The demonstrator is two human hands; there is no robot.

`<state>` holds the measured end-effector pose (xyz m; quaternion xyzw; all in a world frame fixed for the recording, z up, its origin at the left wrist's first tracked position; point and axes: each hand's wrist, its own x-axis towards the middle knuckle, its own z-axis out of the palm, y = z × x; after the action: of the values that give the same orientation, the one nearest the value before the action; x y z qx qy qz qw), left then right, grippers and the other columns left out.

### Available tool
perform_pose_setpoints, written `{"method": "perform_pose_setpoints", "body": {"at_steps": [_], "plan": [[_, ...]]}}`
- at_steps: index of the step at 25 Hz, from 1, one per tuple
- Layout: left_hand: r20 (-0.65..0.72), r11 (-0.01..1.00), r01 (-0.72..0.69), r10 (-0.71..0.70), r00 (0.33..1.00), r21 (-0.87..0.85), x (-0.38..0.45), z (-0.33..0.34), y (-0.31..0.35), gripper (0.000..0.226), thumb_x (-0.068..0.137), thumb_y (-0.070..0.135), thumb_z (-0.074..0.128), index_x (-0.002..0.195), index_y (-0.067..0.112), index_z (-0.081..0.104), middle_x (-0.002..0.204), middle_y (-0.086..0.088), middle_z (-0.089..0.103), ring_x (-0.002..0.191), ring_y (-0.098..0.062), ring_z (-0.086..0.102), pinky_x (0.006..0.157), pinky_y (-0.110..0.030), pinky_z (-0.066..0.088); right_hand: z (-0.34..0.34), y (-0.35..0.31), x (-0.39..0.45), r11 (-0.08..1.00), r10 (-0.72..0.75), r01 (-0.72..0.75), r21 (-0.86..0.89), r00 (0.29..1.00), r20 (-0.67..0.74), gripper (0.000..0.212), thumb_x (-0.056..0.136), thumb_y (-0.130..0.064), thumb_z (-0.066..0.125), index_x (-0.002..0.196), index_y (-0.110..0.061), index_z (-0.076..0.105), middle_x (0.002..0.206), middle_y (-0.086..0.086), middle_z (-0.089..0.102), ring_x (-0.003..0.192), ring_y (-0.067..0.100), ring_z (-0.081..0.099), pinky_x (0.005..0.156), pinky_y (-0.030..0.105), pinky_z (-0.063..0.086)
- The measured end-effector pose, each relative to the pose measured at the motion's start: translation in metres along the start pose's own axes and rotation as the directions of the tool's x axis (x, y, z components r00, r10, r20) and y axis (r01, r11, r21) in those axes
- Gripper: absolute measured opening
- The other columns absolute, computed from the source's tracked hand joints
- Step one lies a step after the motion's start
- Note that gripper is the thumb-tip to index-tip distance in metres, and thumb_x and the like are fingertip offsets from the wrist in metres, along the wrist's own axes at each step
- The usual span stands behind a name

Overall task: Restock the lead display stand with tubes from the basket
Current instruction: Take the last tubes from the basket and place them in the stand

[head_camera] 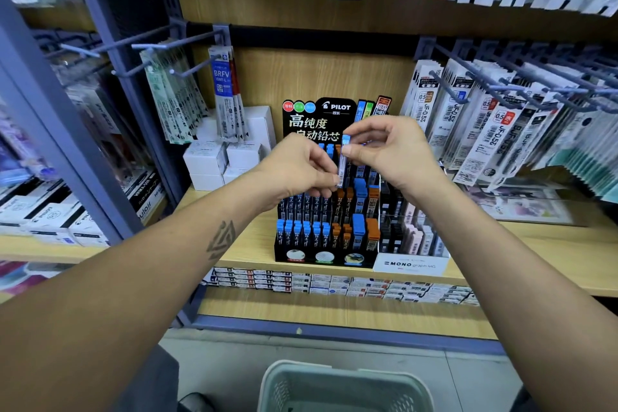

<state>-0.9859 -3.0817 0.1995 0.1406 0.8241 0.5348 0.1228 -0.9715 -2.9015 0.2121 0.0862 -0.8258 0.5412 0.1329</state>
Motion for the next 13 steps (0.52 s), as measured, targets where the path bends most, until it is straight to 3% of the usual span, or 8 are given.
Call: {"method": "perform_pose_setpoints", "body": {"at_steps": [3,6,8,10,13], "plan": [[-0.133,0.983,-0.090,0.112,0.985,0.162,0.009,-0.005,0.000,0.009,0.086,0.002,0.074,0.080,0.009,0.073,0.072,-0.011,0.073,0.063,-0.014,0.067,0.061,-0.027,0.053,-0.004,-0.008,0.006,0.998,-0.061,0.059,-0.038,0.996,-0.067,0.017,0.078,-0.003,0.082,0.093,-0.007,0.075,0.086,0.006,0.075,0.082,0.018,0.074,0.080,0.031,0.061],[-0.300,0.882,-0.064,0.225,0.927,0.466,0.014,-0.016,-0.002,0.013,0.090,0.007,0.066,0.095,0.014,0.076,0.087,0.003,0.071,0.073,-0.011,0.062,0.067,-0.020,0.046,-0.001,-0.006,0.015,0.984,-0.102,0.081,-0.158,0.986,-0.129,0.014,0.080,-0.006,0.081,0.087,-0.016,0.074,0.084,0.000,0.073,0.081,0.015,0.072,0.080,0.031,0.061],[-0.250,0.763,-0.077,0.303,0.920,0.642,0.014,-0.019,-0.007,0.025,0.092,0.008,0.058,0.111,0.012,0.074,0.113,0.000,0.070,0.082,-0.014,0.064,0.076,-0.024,0.047,0.007,0.001,0.018,0.957,-0.122,0.086,-0.277,0.986,-0.116,0.014,0.082,-0.009,0.081,0.088,-0.021,0.074,0.083,-0.006,0.072,0.081,0.009,0.070,0.079,0.027,0.060],[-0.117,0.658,-0.139,0.329,0.937,0.741,0.012,-0.018,-0.011,0.037,0.091,0.004,0.052,0.123,0.009,0.069,0.135,-0.002,0.062,0.115,-0.024,0.061,0.096,-0.032,0.047,0.014,0.006,0.019,0.935,-0.135,0.095,-0.342,0.986,-0.097,0.012,0.083,-0.012,0.080,0.089,-0.021,0.075,0.081,-0.010,0.070,0.078,0.004,0.068,0.077,0.022,0.058],[0.043,0.567,-0.201,0.278,0.959,0.799,0.010,-0.015,-0.012,0.053,0.086,-0.004,0.046,0.136,0.007,0.059,0.151,-0.003,0.049,0.135,-0.026,0.048,0.111,-0.038,0.039,0.019,0.008,0.021,0.922,-0.150,0.103,-0.374,0.984,-0.097,0.010,0.083,-0.013,0.080,0.089,-0.019,0.075,0.079,-0.010,0.069,0.077,0.004,0.067,0.074,0.019,0.057]]}}
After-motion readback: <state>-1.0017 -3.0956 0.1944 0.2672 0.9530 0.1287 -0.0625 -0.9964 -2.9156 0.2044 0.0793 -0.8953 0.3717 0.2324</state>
